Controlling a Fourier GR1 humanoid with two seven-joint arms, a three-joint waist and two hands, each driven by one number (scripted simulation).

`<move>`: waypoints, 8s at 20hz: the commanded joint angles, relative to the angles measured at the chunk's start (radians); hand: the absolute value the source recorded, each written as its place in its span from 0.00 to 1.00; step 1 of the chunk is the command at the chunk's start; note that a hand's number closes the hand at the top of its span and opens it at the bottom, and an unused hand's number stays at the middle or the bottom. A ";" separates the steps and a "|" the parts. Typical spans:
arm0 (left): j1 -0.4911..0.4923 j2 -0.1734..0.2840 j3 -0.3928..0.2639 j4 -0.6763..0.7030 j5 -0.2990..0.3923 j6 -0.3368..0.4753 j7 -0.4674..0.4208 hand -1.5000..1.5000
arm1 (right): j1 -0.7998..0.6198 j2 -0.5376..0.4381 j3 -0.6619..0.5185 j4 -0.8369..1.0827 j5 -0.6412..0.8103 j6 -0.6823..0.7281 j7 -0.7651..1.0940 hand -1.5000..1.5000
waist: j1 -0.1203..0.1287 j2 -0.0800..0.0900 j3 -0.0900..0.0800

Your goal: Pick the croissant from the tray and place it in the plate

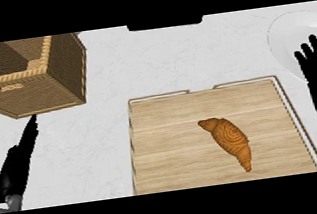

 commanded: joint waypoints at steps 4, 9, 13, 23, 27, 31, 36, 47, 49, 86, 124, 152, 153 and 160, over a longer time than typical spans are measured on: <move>-0.021 -0.110 -0.029 -0.018 0.081 -0.060 0.058 0.50 | -0.259 -0.177 0.183 -0.112 0.118 0.256 0.002 1.00 | 0.049 -0.010 -0.011; -0.046 -0.246 -0.066 -0.046 0.151 -0.083 0.086 0.50 | -0.393 -0.376 0.246 -0.109 0.445 0.279 -0.073 1.00 | 0.026 -0.003 -0.011; -0.018 -0.260 -0.061 -0.089 0.164 -0.083 0.118 0.50 | -0.445 -0.254 0.261 0.036 0.407 0.324 -0.237 0.00 | 0.011 -0.008 -0.002; -0.003 -0.270 -0.025 -0.063 0.156 -0.099 0.113 0.50 | -0.506 -0.449 0.343 -0.029 0.504 0.601 -0.166 0.00 | -0.020 -0.017 -0.006; -0.001 -0.262 -0.007 -0.058 0.144 -0.088 0.114 0.50 | -0.565 -0.506 0.436 -0.110 0.554 0.735 -0.058 0.00 | -0.021 -0.018 -0.006; -0.028 -0.292 -0.022 -0.058 0.126 -0.069 0.151 0.50 | -0.554 -0.484 0.499 -0.236 0.590 0.784 0.078 0.00 | -0.037 -0.020 -0.005; 0.018 -0.267 0.009 -0.092 0.128 -0.095 0.141 0.50 | -0.511 -0.436 0.567 -0.352 0.672 0.813 0.268 0.00 | -0.029 -0.020 -0.004; -0.028 -0.259 0.080 -0.063 0.133 -0.190 0.169 0.50 | -0.398 -0.240 0.685 -0.334 0.927 0.837 0.373 0.00 | -0.022 -0.015 -0.004; 0.008 -0.315 0.031 -0.110 0.083 -0.117 0.177 0.50 | -0.333 -0.221 0.736 -0.348 0.974 0.831 0.383 0.00 | -0.023 -0.016 -0.003; 0.033 -0.452 0.100 -0.056 -0.063 -0.178 0.158 0.50 | -0.223 -0.058 0.785 -0.039 1.558 0.717 0.053 1.00 | -0.023 -0.014 -0.003; 0.056 -0.414 0.187 -0.129 -0.054 -0.256 0.212 0.50 | 0.101 -0.105 -0.290 0.079 0.602 0.237 -0.422 1.00 | -0.012 -0.012 -0.002; -0.028 -0.469 0.145 -0.141 -0.097 -0.257 0.260 0.50 | -0.608 -0.366 -0.258 1.295 0.868 0.237 -0.658 0.00 | 0.081 0.026 0.005; -0.010 -0.457 0.143 -0.137 -0.102 -0.273 0.236 0.50 | -0.593 -0.376 -0.268 1.310 0.858 0.265 -0.694 0.00 | 0.078 0.028 0.006; -0.012 -0.482 0.139 -0.116 -0.106 -0.261 0.238 0.50 | -0.636 -0.350 -0.429 1.341 0.690 0.367 -0.834 0.00 | 0.049 0.026 0.008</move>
